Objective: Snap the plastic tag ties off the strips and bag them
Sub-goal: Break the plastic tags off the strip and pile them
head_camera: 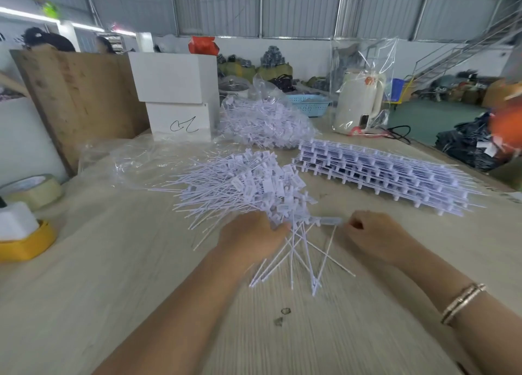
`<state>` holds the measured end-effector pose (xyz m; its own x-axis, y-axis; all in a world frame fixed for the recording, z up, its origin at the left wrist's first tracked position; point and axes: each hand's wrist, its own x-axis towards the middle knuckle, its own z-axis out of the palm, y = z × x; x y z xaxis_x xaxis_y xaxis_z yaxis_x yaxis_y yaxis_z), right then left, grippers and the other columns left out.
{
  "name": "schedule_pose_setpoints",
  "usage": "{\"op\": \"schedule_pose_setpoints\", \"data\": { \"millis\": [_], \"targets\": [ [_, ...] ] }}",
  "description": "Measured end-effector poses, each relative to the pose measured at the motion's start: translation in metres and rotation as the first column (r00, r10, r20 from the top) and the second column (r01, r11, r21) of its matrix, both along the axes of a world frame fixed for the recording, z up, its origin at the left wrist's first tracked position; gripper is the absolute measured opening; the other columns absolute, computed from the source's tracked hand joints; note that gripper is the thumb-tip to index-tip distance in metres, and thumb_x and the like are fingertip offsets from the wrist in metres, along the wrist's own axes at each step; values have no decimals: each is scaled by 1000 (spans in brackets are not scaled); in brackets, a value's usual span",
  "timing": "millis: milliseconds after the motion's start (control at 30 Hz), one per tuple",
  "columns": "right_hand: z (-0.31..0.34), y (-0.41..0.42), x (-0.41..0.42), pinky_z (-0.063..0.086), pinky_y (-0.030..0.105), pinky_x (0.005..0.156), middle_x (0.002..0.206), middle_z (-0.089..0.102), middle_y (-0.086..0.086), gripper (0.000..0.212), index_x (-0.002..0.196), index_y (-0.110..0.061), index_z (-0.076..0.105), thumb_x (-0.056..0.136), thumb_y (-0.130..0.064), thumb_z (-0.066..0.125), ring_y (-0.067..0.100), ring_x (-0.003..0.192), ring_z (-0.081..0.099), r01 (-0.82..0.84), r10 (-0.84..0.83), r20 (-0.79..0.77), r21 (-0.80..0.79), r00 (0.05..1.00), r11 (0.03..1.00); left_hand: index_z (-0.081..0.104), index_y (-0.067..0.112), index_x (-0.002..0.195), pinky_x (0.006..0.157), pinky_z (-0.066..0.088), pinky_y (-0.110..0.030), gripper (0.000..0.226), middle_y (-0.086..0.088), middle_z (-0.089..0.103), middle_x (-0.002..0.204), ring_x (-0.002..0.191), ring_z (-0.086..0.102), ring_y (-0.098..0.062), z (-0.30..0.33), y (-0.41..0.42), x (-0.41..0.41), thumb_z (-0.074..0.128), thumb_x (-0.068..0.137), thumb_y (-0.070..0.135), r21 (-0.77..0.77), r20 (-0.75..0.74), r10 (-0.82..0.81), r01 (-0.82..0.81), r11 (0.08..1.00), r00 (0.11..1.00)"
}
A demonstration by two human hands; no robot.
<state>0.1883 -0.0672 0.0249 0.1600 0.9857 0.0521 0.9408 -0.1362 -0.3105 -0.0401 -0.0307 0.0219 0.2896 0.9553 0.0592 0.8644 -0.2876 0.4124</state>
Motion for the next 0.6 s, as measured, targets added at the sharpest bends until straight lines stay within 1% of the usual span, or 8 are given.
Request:
{"op": "schedule_pose_setpoints", "data": {
  "millis": [33, 167, 233, 300, 367, 467, 533, 600],
  "targets": [
    [-1, -5, 1, 38, 25, 58, 78, 57, -2, 25, 72, -23, 50, 94, -33, 45, 11, 68, 52, -13, 14, 26, -40, 1000, 999, 52, 16, 67, 53, 31, -26, 52, 2, 48, 62, 58, 47, -17, -1, -2, 7, 41, 88, 63, 47, -12, 21, -20, 999, 1000],
    [5, -11, -18, 36, 23, 68, 85, 54, -11, 14, 83, -25, 56, 94, -26, 47, 8, 78, 50, -150, 145, -63, -77, 987, 986, 54, 13, 99, 75, 40, -35, 39, -6, 56, 104, 100, 52, -25, -8, -5, 22, 49, 88, 50, 169, -118, 17, 4, 986, 993],
    [10, -8, -34, 36, 21, 70, 87, 53, -14, 13, 93, -24, 62, 94, -24, 49, 6, 83, 50, -212, 196, -148, -99, 969, 972, 53, 13, 97, 79, 42, -36, 32, -5, 55, 102, 99, 51, -25, -6, -4, 19, 51, 87, 44, 124, -85, -21, 32, 992, 996],
    [13, -5, -49, 36, 20, 66, 80, 55, -11, 16, 90, -17, 66, 91, -20, 50, 8, 78, 51, -268, 227, -274, -123, 935, 956, 53, 15, 83, 71, 43, -34, 27, -1, 54, 87, 86, 53, -23, -4, -1, 14, 48, 88, 41, 36, -15, -80, 81, 996, 997],
    [14, -4, -60, 36, 23, 66, 76, 58, -4, 15, 83, -11, 67, 87, -11, 52, 11, 74, 52, -316, 245, -372, -144, 895, 938, 49, 16, 75, 63, 37, -32, 35, 0, 50, 75, 72, 51, -22, -2, -2, 11, 48, 87, 49, -67, 49, -127, 131, 989, 991],
    [12, -1, -67, 42, 25, 76, 87, 67, 0, 21, 94, -10, 71, 83, -6, 54, 10, 82, 58, -363, 272, -449, -129, 851, 923, 47, 16, 96, 67, 38, -33, 41, -2, 50, 91, 86, 52, -23, 2, -5, 9, 55, 83, 54, -65, -101, -162, 156, 986, 982],
    [11, 1, -64, 40, 18, 71, 76, 65, -10, 27, 95, -14, 73, 82, -2, 53, 1, 72, 56, -360, 262, -516, -97, 815, 928, 45, 13, 109, 72, 40, -33, 36, -4, 52, 104, 97, 53, -25, 2, -6, 9, 52, 88, 41, 2, -207, -158, 162, 987, 966],
    [10, 4, -56, 38, 13, 60, 64, 61, -15, 36, 86, -21, 74, 83, 2, 48, -1, 58, 50, -270, 241, -555, 30, 796, 962, 40, 12, 120, 72, 39, -34, 34, -8, 56, 112, 104, 55, -29, 1, -6, 10, 48, 90, 26, 60, -268, -142, 164, 985, 953]
  ]
}}
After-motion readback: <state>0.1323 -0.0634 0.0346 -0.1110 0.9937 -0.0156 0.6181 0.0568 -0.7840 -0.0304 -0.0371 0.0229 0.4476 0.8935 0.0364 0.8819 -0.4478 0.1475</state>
